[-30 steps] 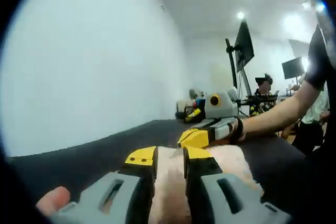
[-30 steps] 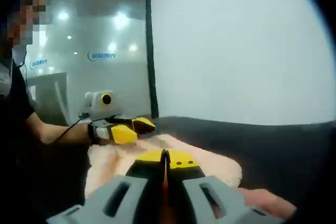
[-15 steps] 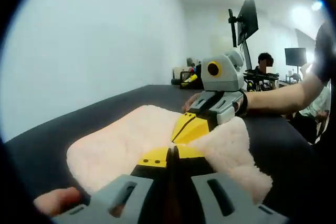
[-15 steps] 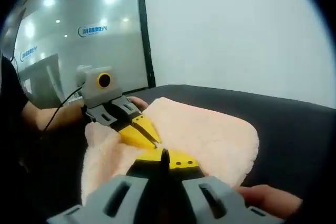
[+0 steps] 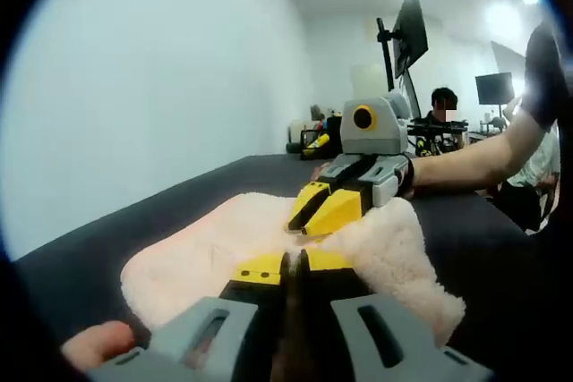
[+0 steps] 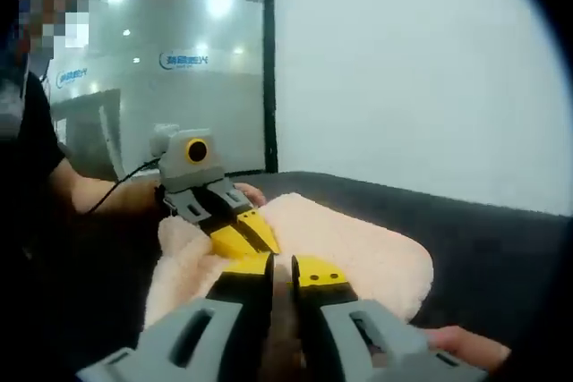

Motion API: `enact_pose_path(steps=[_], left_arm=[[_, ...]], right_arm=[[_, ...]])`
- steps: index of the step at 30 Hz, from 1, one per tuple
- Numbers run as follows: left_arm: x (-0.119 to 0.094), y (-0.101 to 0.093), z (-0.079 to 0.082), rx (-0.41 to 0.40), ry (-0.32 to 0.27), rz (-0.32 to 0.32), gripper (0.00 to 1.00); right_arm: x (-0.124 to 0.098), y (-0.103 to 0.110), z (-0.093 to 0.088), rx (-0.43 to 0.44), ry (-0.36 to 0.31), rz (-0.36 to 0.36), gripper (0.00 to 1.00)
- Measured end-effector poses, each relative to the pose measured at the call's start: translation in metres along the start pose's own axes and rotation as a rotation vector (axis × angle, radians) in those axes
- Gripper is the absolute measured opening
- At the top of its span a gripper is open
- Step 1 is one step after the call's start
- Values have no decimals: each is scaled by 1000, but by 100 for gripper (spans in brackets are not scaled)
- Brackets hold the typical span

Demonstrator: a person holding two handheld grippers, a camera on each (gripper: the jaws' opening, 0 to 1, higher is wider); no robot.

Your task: Fold the towel on the table until its edges align and the towel forms a compact rectangular stack.

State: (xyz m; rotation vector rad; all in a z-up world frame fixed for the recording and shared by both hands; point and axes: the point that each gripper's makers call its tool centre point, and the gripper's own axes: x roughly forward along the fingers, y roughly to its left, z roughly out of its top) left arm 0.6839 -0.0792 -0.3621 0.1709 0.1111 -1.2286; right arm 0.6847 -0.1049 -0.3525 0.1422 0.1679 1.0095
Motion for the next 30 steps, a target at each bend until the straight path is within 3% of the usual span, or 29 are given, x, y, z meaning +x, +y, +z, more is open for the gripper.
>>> enact_pose_path(steps=[1,3,4,5,6,7,8,9,11,12,13,15,16,17,18,19,21,23,24,25,27,29,30], left_arm=[[-3,-1,6,0,7,7,16],[-14,9,15,54,52,54,26],[-22,17,16,-6,72,91,26],[-29,23,15,-162,78,109,26],[-39,31,24,-347,10,120,26],[-45,37,30,-477,-34,135,24],[-55,38,37,-664,-84,110,24],[-64,32,38,-714,-66,77,28],[-78,27,24,-769,70,138,38],[-81,17,21,-778,124,132,43],[-84,3,15,-869,199,113,46],[-86,-10,8,-980,257,110,57],[-86,-12,0,-1010,299,131,63],[-88,-12,-10,-1007,347,167,66],[-91,-11,-21,-998,396,200,68],[-93,-6,-27,-991,406,240,69],[-93,0,-35,-1065,402,281,71],[-88,-5,-28,-1161,319,282,68],[-87,8,-30,-1171,328,257,66],[-84,9,-33,-1164,339,265,64],[-76,9,-31,-1187,330,261,60],[-64,3,-25,-1274,300,211,60],[-61,6,-28,-1260,304,214,56]], right_arm=[[-2,-7,3,52,-10,-9,14],[-11,-22,21,170,-107,-33,14],[-17,-29,27,186,-147,-63,15],[-21,-32,29,218,-164,-83,16],[-26,-33,31,237,-176,-106,17],[-29,-34,30,252,-157,-123,19],[-32,-33,30,288,-149,-131,23],[-34,-33,30,348,-138,-138,27],[-40,-25,17,516,-9,-118,30],[-43,-23,16,597,28,-130,33],[-45,-14,20,602,54,-106,36],[-57,-12,6,682,201,-191,33],[-59,-13,13,700,169,-205,32],[-62,-16,11,741,184,-234,34],[-69,-14,0,794,261,-256,34],[-70,-10,-2,787,283,-251,36],[-80,-22,-19,779,342,-356,44],[-81,-22,-31,897,363,-348,44],[-79,-22,-37,951,369,-335,44],[-77,-23,-43,983,367,-335,43],[-78,-29,-45,1043,351,-351,33],[-72,-29,-40,1096,314,-316,34],[-69,-28,-41,1097,314,-305,35]])
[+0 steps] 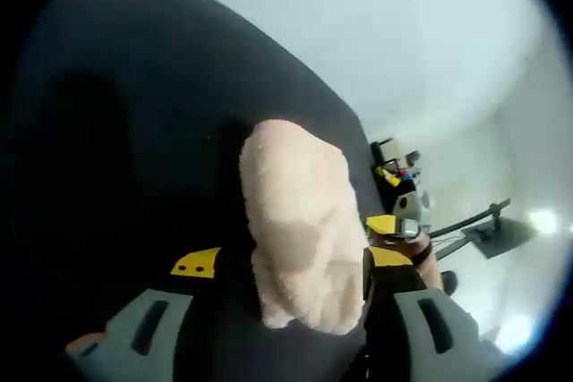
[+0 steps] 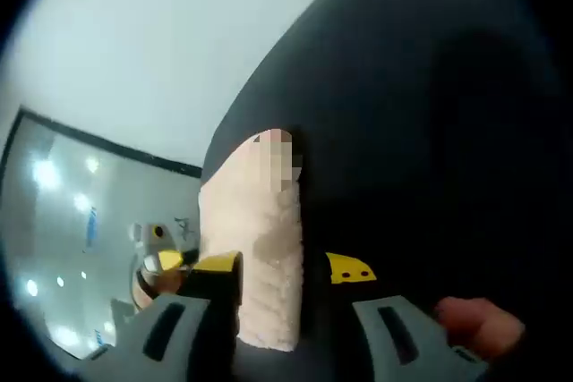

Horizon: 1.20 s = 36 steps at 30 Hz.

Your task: Fold the towel on the table until its edges align and the towel forms a compact rectangular stack.

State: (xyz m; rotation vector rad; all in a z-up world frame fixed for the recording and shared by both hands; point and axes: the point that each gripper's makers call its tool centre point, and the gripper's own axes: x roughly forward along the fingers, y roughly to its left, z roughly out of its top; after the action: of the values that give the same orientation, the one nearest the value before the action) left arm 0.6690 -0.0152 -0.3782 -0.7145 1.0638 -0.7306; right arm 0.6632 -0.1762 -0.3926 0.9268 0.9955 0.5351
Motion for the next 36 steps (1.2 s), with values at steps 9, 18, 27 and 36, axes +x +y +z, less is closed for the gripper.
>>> enact_pose_path(steps=[9,18,27,36], left_arm=[[25,15,18,-19,29,-57,25],[36,-47,16,22,88,-200,16],[77,-117,-25,137,218,-280,16],[122,-119,-43,113,292,-299,17]], right_arm=[[27,-3,24,-9,72,1,20],[-34,16,13,7,86,53,11],[-139,-3,-56,-25,-6,21,12],[-189,-49,-103,45,-81,8,12]])
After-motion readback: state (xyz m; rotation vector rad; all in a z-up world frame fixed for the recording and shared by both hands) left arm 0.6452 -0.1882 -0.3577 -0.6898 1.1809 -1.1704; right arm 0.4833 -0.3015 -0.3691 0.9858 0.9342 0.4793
